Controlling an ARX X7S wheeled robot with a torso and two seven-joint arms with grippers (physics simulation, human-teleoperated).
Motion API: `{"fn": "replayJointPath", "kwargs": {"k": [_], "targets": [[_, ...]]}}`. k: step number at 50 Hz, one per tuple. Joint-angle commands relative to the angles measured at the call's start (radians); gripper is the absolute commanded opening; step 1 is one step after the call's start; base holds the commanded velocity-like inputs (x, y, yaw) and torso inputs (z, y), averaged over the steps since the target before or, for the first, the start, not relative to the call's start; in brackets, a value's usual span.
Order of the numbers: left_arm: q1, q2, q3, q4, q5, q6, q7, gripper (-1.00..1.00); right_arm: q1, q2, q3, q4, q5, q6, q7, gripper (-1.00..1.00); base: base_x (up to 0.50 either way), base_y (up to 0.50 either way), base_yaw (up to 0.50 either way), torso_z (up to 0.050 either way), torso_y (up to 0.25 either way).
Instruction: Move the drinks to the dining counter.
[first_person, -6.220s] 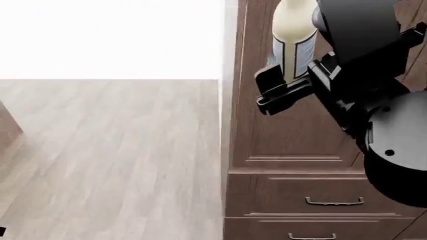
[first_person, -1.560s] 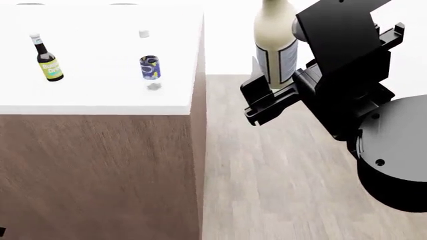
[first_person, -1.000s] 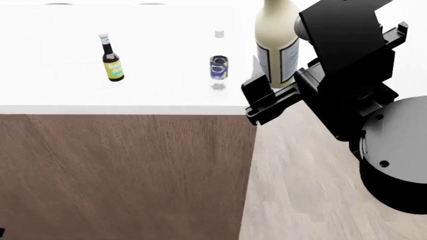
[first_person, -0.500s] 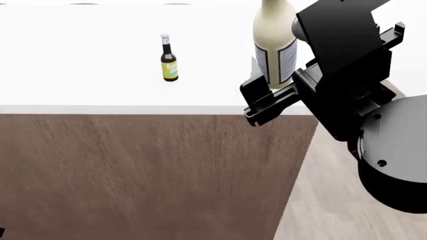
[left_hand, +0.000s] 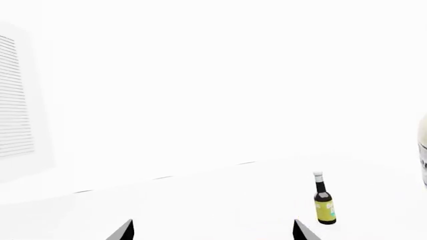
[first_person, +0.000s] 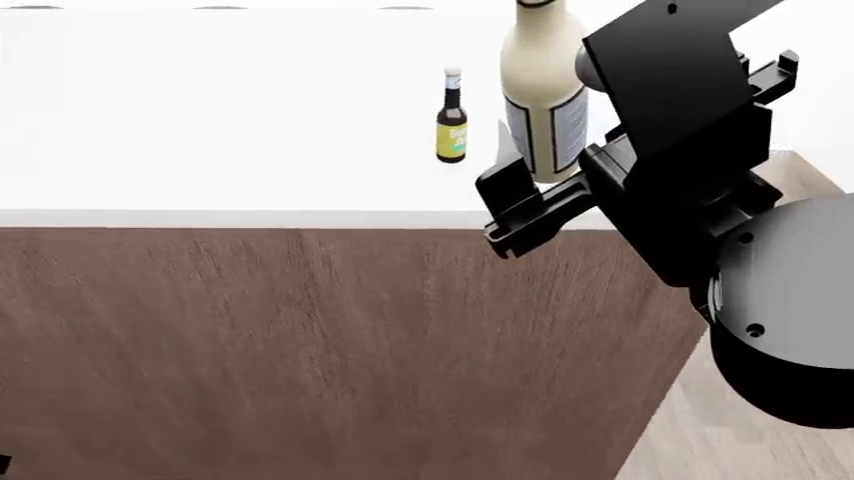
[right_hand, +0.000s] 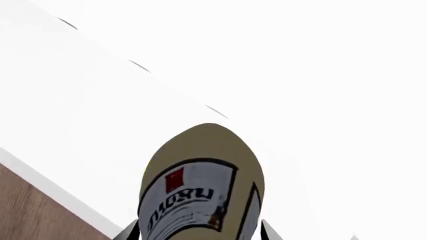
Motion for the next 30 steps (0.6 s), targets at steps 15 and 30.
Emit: {"fn": "replayJointPath", "kwargs": {"k": [15, 30], "targets": [[0.003, 0.007, 0.001, 0.0, 0.004, -0.006, 0.0, 1.0, 0.001, -0.002, 0.022, 0.005, -0.029, 0.025, 0.001, -1.0, 0.0, 0.5, 0.0, 0.0, 0.001], [0.005, 0.013, 0.004, 0.0, 0.006, -0.013, 0.0, 1.0, -0.007, -0.001, 0.028, 0.0, -0.037, 0.025, 0.003, -1.0, 0.03, 0.5, 0.0, 0.001, 0.001]]}}
